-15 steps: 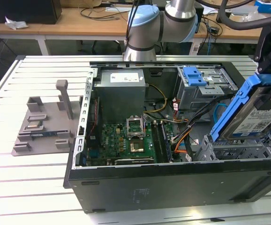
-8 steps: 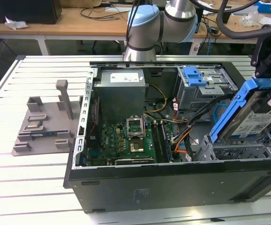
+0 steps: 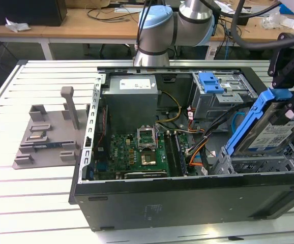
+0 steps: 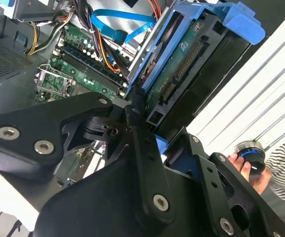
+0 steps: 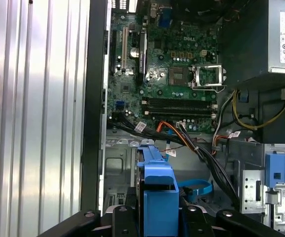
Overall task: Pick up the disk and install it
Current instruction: 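Insert the disk into the insertion slot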
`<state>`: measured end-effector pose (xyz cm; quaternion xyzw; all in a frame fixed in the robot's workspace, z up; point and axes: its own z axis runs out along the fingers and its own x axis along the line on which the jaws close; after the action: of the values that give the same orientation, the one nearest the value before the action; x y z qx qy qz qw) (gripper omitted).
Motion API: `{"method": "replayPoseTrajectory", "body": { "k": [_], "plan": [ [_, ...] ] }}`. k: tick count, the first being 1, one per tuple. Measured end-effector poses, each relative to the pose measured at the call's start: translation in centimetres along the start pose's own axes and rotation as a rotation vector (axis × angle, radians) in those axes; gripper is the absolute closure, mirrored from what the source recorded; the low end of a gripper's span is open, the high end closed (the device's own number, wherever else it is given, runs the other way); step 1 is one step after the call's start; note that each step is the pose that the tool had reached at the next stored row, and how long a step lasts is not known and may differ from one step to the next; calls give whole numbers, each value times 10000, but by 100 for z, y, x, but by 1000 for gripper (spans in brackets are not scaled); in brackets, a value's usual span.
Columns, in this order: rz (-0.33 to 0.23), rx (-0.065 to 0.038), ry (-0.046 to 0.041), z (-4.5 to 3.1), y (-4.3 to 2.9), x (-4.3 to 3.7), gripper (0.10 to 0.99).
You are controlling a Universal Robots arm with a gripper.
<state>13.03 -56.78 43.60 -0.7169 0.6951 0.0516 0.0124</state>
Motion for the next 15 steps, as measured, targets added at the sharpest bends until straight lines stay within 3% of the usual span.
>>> {"method": "replayPoseTrajectory", "body": {
  "k": [15],
  "plan": [
    [1, 0, 17, 273, -31, 25, 718]
  ]
}}
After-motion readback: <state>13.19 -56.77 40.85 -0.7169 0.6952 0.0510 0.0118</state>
